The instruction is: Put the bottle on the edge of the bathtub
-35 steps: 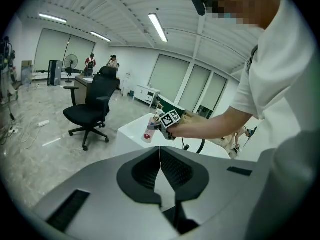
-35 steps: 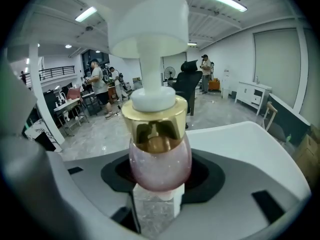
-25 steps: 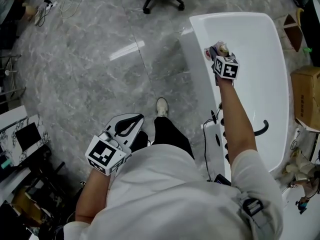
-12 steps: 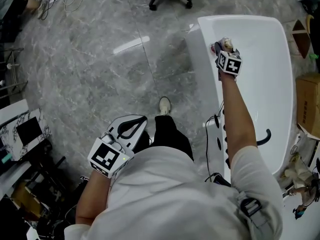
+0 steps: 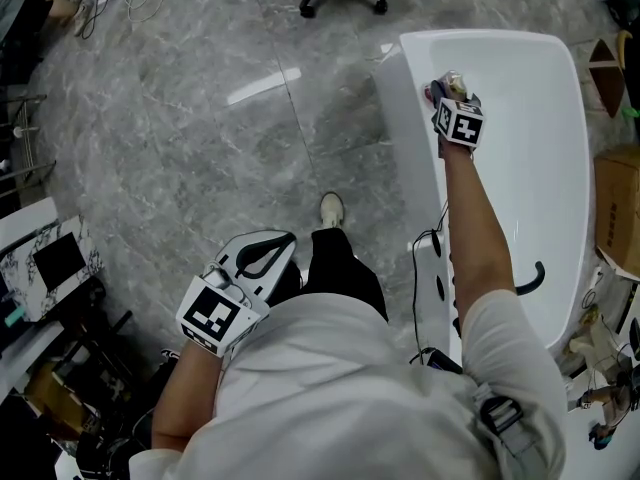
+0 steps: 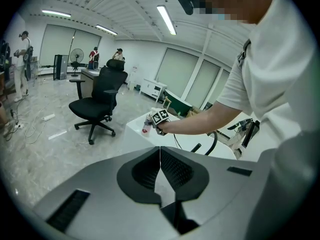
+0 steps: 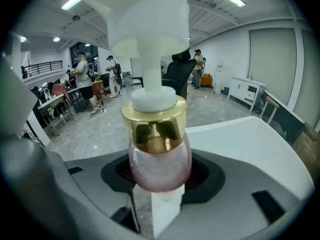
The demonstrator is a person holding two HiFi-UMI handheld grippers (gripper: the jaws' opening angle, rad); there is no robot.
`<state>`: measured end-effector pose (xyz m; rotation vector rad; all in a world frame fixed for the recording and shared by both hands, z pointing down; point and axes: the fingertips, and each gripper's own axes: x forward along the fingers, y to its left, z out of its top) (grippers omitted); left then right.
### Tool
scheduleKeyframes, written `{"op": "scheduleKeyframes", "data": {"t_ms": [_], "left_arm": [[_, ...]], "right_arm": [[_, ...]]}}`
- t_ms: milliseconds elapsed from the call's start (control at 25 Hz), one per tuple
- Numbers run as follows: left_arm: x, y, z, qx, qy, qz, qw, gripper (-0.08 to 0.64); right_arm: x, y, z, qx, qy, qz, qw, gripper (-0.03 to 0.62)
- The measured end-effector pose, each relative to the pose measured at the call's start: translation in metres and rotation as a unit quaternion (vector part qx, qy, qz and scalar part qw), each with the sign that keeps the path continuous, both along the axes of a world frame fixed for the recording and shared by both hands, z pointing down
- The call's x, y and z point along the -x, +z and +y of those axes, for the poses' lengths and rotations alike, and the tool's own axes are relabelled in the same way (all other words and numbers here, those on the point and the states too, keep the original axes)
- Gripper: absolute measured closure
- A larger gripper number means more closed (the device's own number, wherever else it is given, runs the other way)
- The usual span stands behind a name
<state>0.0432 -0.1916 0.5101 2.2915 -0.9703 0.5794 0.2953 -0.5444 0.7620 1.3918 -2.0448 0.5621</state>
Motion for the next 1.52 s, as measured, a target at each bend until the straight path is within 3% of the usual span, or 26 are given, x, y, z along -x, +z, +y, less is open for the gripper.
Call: {"op": "scheduleKeyframes", "data": {"t_ms": [840,1520], "left_arm": [[0.007,0.003,0.004,0.0,-0.001,0.005,1.0,0.541],[0.005,-0.015,0.023,-0.032,0.032,0.016,0.9989,0.541]], "right_arm": [[0.004,0.001,0.0,-0.011,0.003,-0.003,1.0,0.316],[-0.012,-0.021,0.049,-0.004,0.033,-0.004,0.999,0.284]]}}
